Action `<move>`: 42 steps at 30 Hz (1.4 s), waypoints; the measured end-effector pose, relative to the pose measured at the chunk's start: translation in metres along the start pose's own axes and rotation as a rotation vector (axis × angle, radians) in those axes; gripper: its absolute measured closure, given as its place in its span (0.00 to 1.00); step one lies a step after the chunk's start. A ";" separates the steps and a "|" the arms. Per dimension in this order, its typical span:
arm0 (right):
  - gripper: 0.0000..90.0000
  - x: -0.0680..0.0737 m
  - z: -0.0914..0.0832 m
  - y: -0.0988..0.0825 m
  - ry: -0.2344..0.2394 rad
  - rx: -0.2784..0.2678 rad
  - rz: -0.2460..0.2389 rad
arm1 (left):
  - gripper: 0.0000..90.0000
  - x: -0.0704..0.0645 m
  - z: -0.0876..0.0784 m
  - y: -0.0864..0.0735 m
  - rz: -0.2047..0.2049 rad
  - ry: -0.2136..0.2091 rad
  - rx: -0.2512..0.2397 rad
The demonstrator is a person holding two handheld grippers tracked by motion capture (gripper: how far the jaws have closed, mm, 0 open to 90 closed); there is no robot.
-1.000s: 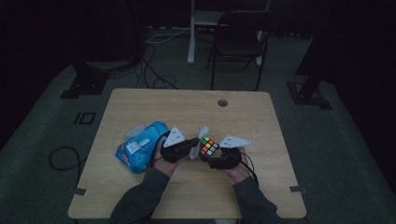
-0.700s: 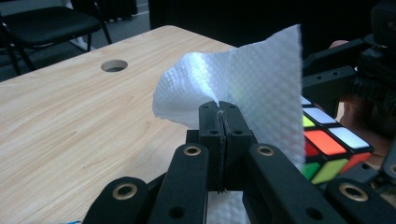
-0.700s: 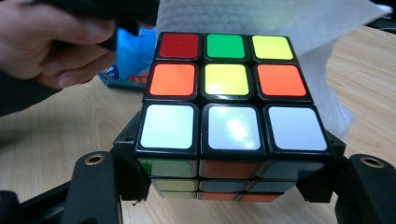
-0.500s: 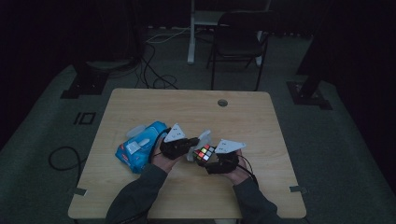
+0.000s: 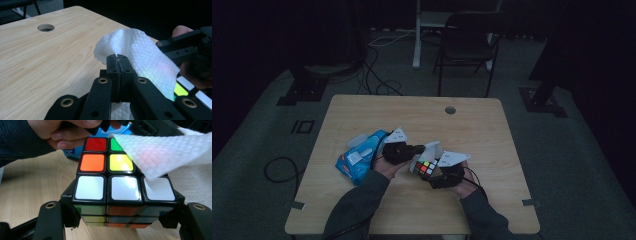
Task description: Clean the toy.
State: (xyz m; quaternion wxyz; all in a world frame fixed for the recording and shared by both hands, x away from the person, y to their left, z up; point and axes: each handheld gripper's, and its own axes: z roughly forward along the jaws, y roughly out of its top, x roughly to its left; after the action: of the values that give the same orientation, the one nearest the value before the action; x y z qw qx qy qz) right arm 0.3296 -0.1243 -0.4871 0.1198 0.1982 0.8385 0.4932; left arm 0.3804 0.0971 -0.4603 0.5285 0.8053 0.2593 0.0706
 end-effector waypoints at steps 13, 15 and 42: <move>0.38 0.005 0.016 0.003 0.012 0.037 -0.072 | 1.00 -0.003 0.000 0.003 0.000 -0.028 -0.015; 0.38 0.005 0.016 0.002 0.002 0.041 -0.081 | 1.00 -0.003 0.001 0.003 0.000 -0.033 -0.011; 0.38 0.006 0.003 0.004 0.032 0.027 -0.157 | 1.00 0.003 -0.003 -0.006 -0.018 -0.074 0.029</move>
State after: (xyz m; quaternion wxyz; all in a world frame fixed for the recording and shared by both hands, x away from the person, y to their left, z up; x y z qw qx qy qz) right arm 0.3262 -0.1168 -0.4850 0.1419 0.1255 0.8598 0.4741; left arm 0.3800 0.1030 -0.4646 0.5268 0.8124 0.2479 0.0322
